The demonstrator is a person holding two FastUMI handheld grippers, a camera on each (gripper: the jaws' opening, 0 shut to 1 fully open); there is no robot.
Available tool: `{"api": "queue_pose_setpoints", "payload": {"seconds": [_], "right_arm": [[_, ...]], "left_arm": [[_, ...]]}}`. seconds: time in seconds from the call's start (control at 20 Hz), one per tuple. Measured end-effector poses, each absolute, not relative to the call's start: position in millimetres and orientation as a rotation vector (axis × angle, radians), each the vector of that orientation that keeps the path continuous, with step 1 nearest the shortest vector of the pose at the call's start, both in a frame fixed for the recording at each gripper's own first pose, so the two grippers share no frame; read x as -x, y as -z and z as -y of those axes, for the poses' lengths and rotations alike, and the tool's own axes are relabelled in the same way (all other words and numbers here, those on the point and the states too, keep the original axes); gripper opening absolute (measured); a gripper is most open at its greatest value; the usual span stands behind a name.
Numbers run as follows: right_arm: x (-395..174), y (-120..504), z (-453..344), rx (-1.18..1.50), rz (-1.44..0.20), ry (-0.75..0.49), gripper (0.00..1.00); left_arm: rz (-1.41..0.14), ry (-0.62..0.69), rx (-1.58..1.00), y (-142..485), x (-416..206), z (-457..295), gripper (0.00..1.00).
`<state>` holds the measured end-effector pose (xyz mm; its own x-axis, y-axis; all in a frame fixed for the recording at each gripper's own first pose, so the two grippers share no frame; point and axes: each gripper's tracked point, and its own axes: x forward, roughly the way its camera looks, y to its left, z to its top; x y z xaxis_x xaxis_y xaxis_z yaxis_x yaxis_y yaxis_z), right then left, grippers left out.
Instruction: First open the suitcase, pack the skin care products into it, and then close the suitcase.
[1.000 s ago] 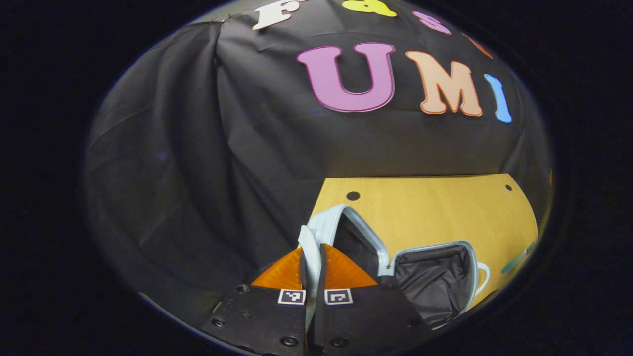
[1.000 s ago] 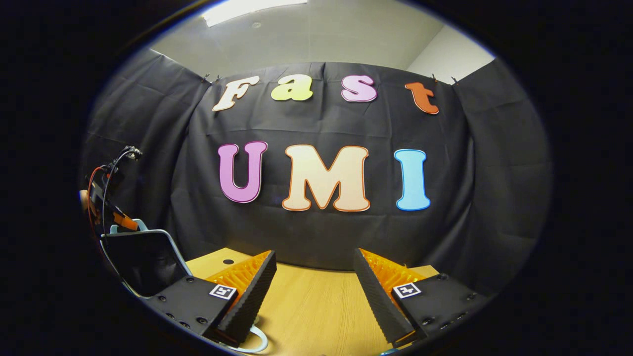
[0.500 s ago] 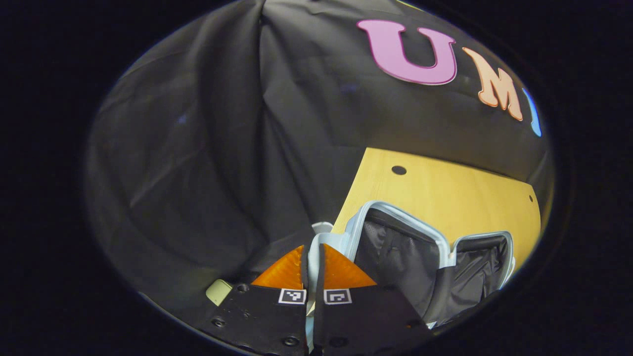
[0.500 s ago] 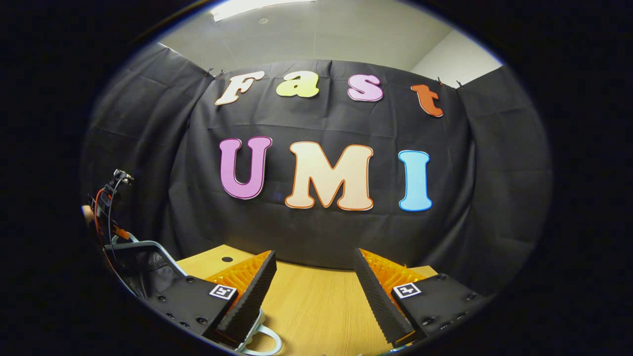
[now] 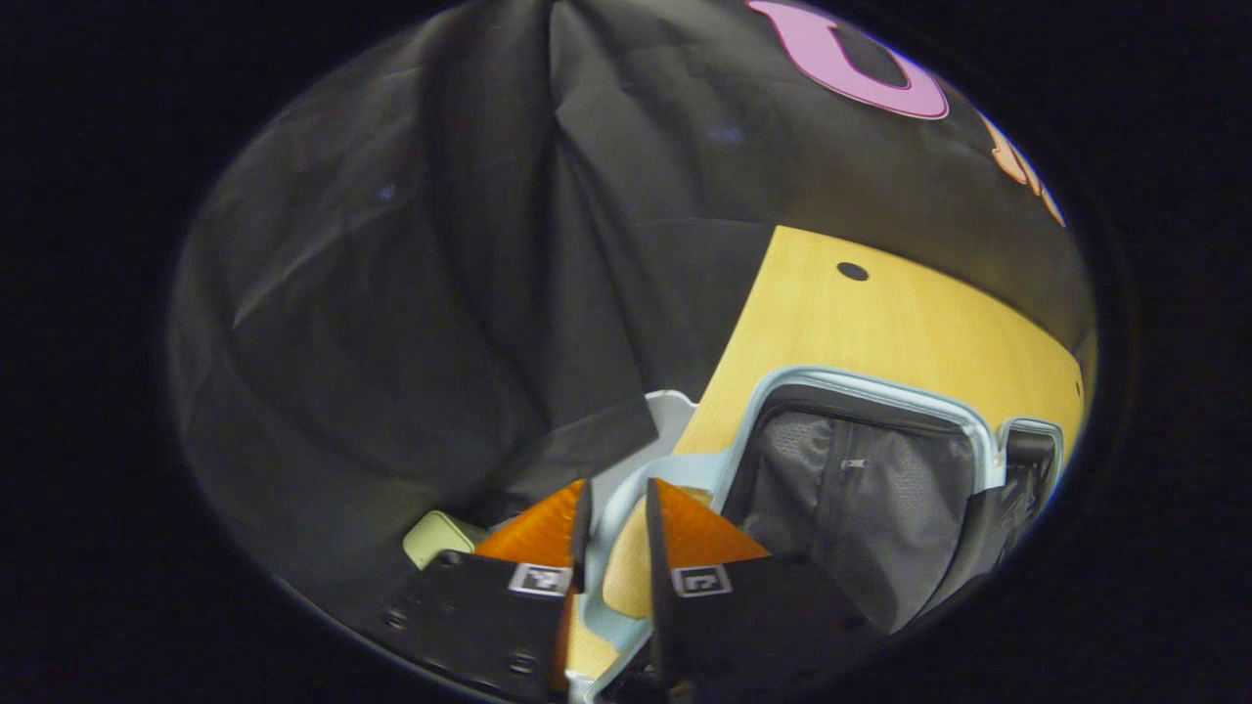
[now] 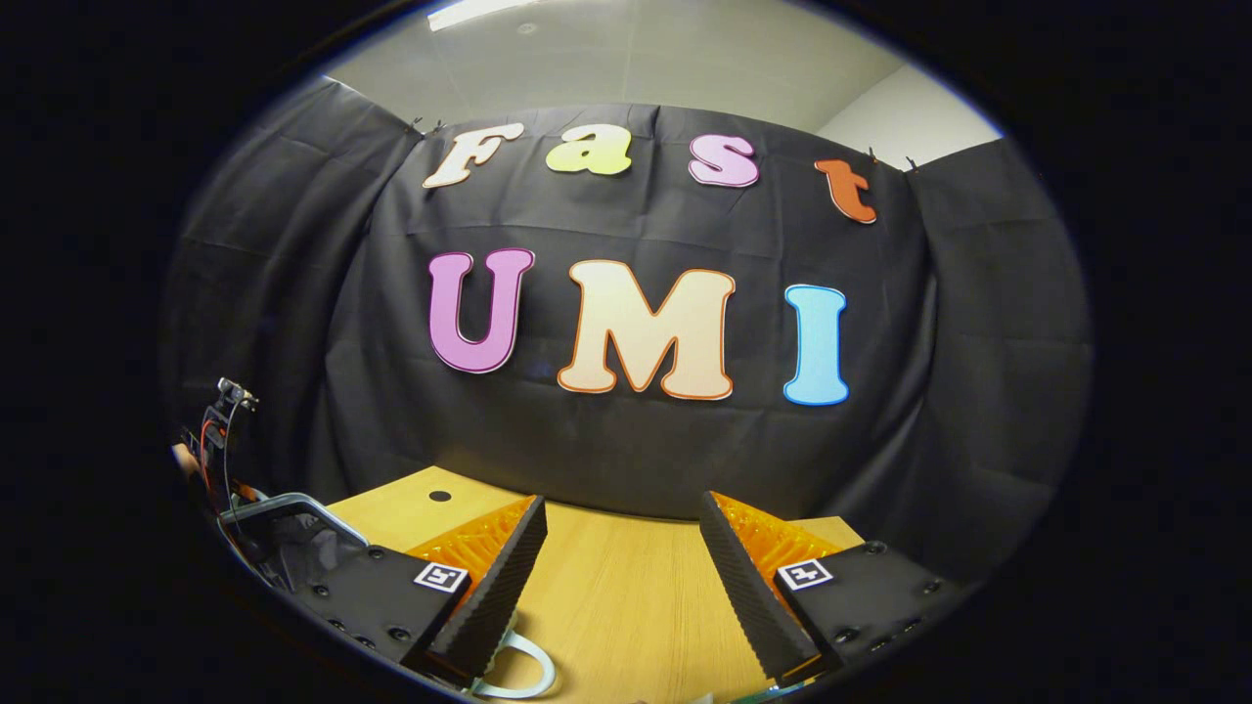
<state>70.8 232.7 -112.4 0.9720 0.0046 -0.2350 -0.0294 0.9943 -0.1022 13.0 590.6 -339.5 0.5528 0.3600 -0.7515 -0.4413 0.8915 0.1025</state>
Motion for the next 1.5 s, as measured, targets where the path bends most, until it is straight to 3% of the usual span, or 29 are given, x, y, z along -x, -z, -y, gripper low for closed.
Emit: {"api": "queue_pose_setpoints", "payload": {"seconds": [0.05, 0.2, 0.3, 0.55, 1.15, 1.3, 1.35, 1.5], "right_arm": [[-71, 112, -232, 0.107, -0.236, -0.021, 0.99], [-72, 104, -223, 0.108, -0.207, -0.026, 0.99], [-72, 97, -214, 0.098, -0.181, -0.025, 0.99], [-69, 89, -176, 0.083, -0.154, -0.01, 0.98], [-55, 74, -85, 0.063, -0.117, -0.013, 0.98], [-48, 77, -60, 0.05, -0.121, -0.003, 0.98], [-46, 79, -53, 0.044, -0.127, -0.002, 0.98], [-39, 84, -33, 0.033, -0.142, 0.003, 0.98]], "left_arm": [[-0.839, -0.465, 0.118, 337, -17, -585, 0.29], [-0.715, -0.475, 0.118, 316, -27, -574, 1.0], [-0.623, -0.495, 0.108, 289, -30, -562, 0.96], [-0.476, -0.493, 0.044, 219, -29, -510, 0.96], [-0.325, -0.259, 0.029, 138, -59, -299, 0.95], [-0.32, -0.163, 0.033, 132, -63, -234, 0.95], [-0.323, -0.134, 0.027, 133, -63, -213, 1.0], [-0.333, -0.047, 0.015, 135, -62, -157, 0.96]]}}
